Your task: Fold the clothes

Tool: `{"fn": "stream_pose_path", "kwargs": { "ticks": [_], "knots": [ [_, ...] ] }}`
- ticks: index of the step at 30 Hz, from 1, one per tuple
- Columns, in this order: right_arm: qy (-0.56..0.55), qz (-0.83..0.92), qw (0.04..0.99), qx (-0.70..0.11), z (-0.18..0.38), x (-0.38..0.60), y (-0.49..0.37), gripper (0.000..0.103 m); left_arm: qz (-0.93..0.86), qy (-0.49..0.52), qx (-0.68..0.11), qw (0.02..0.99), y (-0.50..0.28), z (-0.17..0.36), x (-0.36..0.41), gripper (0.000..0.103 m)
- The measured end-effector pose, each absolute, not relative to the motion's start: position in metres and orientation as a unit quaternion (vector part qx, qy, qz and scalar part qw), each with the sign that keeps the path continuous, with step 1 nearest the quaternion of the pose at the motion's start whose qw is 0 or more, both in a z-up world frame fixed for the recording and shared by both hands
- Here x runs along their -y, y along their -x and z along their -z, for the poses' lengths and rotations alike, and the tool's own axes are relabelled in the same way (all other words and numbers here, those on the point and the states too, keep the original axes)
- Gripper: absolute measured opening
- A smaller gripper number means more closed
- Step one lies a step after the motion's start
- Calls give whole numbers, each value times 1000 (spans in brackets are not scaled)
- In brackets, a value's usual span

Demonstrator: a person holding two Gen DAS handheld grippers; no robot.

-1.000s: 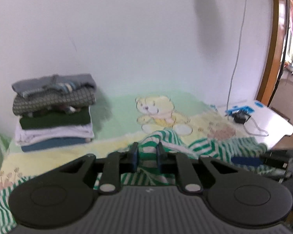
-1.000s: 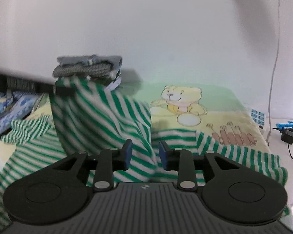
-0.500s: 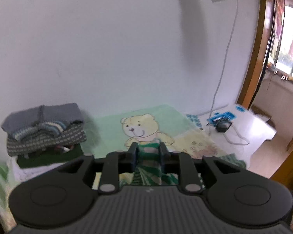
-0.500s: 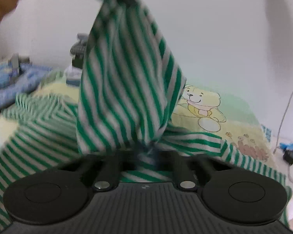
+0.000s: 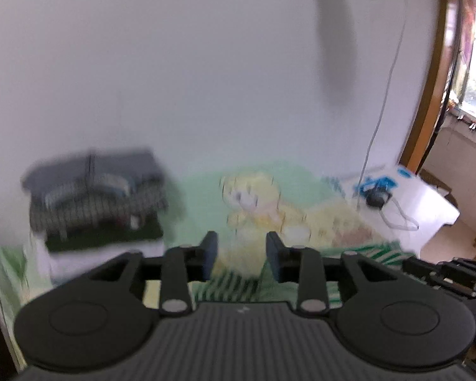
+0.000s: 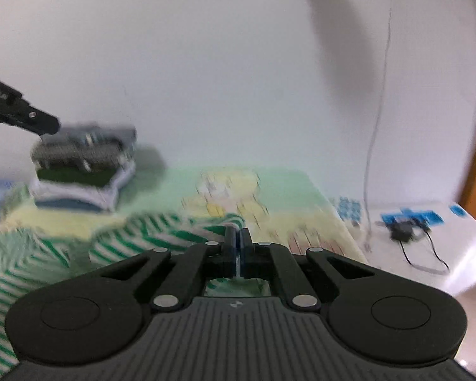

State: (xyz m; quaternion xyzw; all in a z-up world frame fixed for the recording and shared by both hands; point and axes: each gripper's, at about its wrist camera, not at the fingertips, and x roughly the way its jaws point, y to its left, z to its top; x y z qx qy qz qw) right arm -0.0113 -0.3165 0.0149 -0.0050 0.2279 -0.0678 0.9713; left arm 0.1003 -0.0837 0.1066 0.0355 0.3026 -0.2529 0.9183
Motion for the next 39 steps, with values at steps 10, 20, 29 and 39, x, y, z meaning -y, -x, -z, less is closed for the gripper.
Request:
{"fn": "stream_pose_path", "kwargs": {
  "ticks": [10,20,29,39],
  "knots": [
    [58,86,939,-329,27,310,33,7,270,-82,-384,879,-71,-4,96,52],
    [71,-71,953,-286,13,237,-65,34,267,-117,-396,871,-39,36,121,66],
    [31,-61,949,-308,27,258,-89,2,244,-134,-393,876,-14,47,124,85],
    [-99,32,973,-206,-36,344,-14,2,261,-135,-379,877,-5,40,132,86]
  ]
}}
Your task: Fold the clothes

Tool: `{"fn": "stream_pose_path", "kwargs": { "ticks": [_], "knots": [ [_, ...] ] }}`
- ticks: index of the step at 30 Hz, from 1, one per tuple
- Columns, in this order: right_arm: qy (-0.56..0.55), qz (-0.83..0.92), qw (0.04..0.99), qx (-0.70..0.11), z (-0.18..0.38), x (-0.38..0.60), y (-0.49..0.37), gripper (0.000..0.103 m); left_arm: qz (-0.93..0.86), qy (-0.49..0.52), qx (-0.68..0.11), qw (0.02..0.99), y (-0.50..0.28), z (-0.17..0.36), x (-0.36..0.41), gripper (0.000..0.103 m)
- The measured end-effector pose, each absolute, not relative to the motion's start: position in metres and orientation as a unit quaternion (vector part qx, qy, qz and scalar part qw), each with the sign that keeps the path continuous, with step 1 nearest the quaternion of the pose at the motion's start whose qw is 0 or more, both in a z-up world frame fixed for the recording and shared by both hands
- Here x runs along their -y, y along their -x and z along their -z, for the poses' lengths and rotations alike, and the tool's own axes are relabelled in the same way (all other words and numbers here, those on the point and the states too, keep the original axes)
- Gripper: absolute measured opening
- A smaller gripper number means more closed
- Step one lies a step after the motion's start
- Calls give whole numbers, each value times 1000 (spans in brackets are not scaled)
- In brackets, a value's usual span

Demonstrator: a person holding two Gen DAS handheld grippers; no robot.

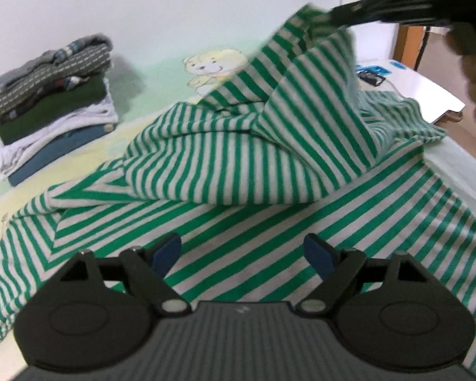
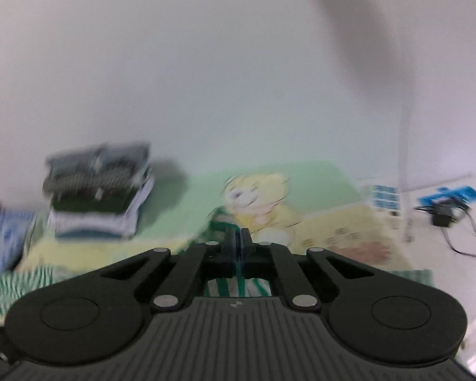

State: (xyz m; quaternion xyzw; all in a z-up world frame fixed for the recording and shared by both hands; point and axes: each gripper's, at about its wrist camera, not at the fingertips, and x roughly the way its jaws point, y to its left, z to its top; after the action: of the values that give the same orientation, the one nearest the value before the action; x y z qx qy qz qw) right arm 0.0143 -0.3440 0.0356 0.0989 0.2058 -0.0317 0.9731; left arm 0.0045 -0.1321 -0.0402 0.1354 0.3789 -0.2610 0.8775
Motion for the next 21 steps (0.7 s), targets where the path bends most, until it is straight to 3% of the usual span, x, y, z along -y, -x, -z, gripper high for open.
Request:
{"fn": "stream_pose_path", "kwargs": {
  "ticks": [10,14,17,21],
  "knots": [
    [-141,80,970,-182,-49,364,60,1,321,-143,-350,868,16,29,148,89],
    [-89,83,963,-242,-27,351,69,1,334,-146,-334,869,24,23,147,96],
    [-58,78,949,-300,-3,345,75,0,328,-135,-333,874,29,19,140,97],
    [-23,55,946,-317,11,340,78,3,300,-133,-338,882,34,19,135,97]
  ]
}}
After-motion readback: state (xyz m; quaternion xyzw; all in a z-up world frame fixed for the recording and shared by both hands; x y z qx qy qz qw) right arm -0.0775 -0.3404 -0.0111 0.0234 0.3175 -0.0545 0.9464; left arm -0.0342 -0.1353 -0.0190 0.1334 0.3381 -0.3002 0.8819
